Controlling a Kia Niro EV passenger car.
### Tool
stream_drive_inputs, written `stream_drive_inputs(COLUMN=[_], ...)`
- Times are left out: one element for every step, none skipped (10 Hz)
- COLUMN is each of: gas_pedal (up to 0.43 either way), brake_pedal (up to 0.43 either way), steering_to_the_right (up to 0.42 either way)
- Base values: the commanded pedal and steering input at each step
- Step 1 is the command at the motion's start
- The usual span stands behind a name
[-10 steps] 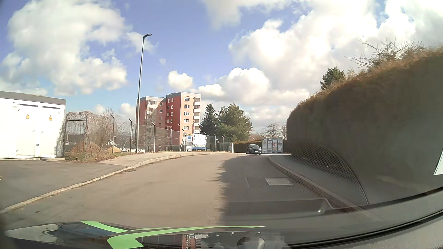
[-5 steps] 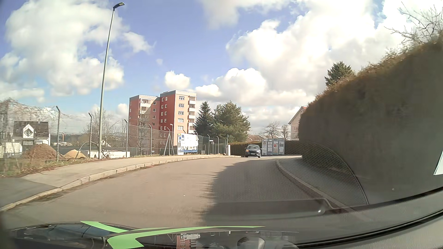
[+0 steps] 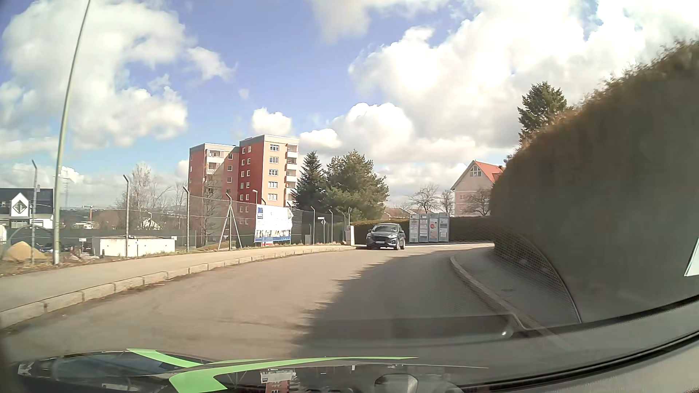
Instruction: Follow the waypoints while adhering to traffic rules and regulations
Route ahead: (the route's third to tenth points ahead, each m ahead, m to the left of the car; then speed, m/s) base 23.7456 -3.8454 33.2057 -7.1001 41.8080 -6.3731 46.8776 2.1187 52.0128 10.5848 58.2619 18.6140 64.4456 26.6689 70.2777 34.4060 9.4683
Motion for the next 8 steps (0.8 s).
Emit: stream_drive_inputs(gas_pedal=[0.000,0.000,0.000,0.000,0.000,0.000,0.000,0.000], brake_pedal=[0.140,0.122,0.110,0.110,0.104,0.104,0.104,0.110], steering_to_the_right=[0.042,0.046,0.048,0.051,0.057,0.059,0.057,0.055])
